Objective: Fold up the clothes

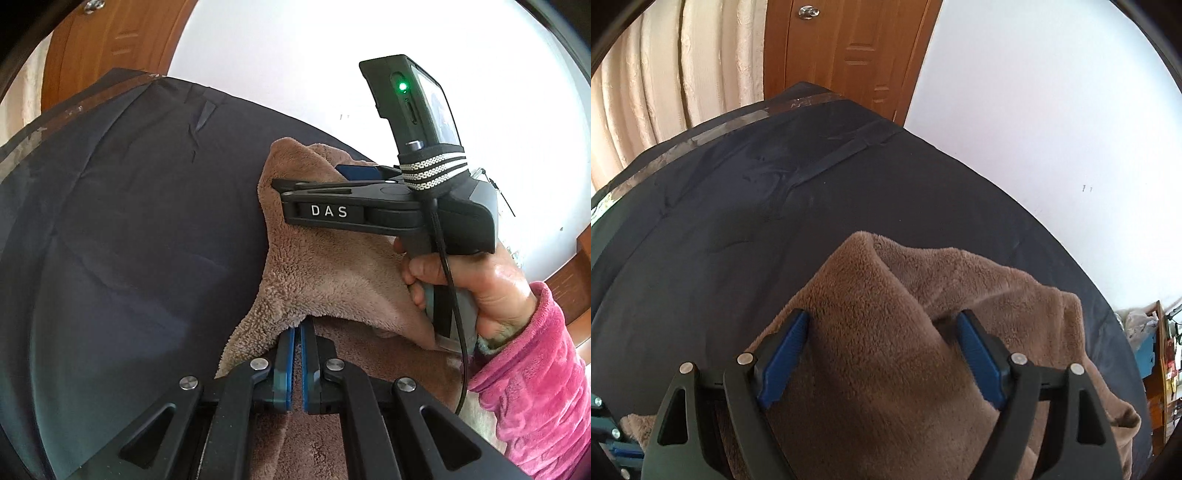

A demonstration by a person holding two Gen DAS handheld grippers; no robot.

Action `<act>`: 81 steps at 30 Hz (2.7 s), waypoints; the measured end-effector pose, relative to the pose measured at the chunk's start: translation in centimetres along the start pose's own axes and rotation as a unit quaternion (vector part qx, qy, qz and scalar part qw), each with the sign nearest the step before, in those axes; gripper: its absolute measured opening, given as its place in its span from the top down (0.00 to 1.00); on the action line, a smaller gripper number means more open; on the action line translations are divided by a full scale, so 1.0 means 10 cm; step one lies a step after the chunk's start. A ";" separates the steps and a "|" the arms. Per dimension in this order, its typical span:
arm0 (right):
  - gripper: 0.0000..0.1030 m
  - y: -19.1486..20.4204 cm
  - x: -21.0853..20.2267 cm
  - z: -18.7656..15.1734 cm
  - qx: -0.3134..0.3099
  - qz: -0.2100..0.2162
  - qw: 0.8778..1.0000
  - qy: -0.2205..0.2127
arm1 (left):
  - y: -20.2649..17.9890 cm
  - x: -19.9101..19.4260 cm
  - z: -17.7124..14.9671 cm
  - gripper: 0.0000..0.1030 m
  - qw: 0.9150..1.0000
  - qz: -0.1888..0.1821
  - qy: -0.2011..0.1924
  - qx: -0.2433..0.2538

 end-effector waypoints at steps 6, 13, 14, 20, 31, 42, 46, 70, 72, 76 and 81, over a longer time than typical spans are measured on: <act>0.18 -0.07 -0.39 -0.14 0.030 0.002 0.999 -0.040 | -0.10 -0.04 -0.04 0.98 1.000 0.011 -0.009 0.026; 0.17 -0.04 -1.00 -0.44 0.054 -0.008 0.996 -0.077 | -0.29 -0.25 -0.03 0.98 0.995 0.013 -0.050 0.081; 0.17 -0.04 -1.04 -0.54 0.057 -0.012 0.996 -0.073 | -0.31 -0.28 -0.04 0.98 0.994 0.015 -0.056 0.089; 0.17 -0.05 -1.29 -1.06 0.086 -0.036 0.994 -0.056 | -0.33 -0.49 0.02 0.98 0.990 0.030 -0.084 0.106; 0.16 -0.07 -1.70 -2.07 0.221 -0.012 0.972 -0.077 | -0.24 -0.43 0.04 0.98 0.987 0.067 -0.088 0.114; 0.14 -0.25 -2.04 -3.03 0.339 -0.019 0.935 -0.104 | 0.03 -0.27 0.10 0.98 0.999 -0.007 -0.015 0.038; 0.10 -0.26 -2.09 -3.06 0.352 -0.006 0.928 -0.126 | 0.22 -0.38 0.20 0.98 0.999 -0.039 0.002 -0.021; 0.01 -0.25 -2.19 -3.11 0.377 0.074 0.905 -0.180 | -0.41 -0.10 0.03 0.98 0.940 0.146 -0.035 0.307; 0.01 -0.25 -2.19 -3.11 0.377 0.074 0.906 -0.179 | -0.40 -0.08 0.02 0.98 0.940 0.148 -0.026 0.306; 0.01 -0.26 -2.20 -3.12 0.380 0.079 0.903 -0.184 | -0.45 -0.16 0.01 0.98 0.940 0.136 -0.031 0.310; 0.01 -0.26 -2.21 -3.12 0.381 0.082 0.902 -0.186 | -0.43 -0.25 -0.04 0.70 0.946 0.117 -0.023 0.300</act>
Point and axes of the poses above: each gripper's, at about its wrist camera, not at the fingertips, and x roughly the way its jaws point, y to its left, z to its top, the point moved 9 cm from there along x, roughly the way its jaws point, and after that the axes turned 10 degrees about z, right-handed, at the moved point
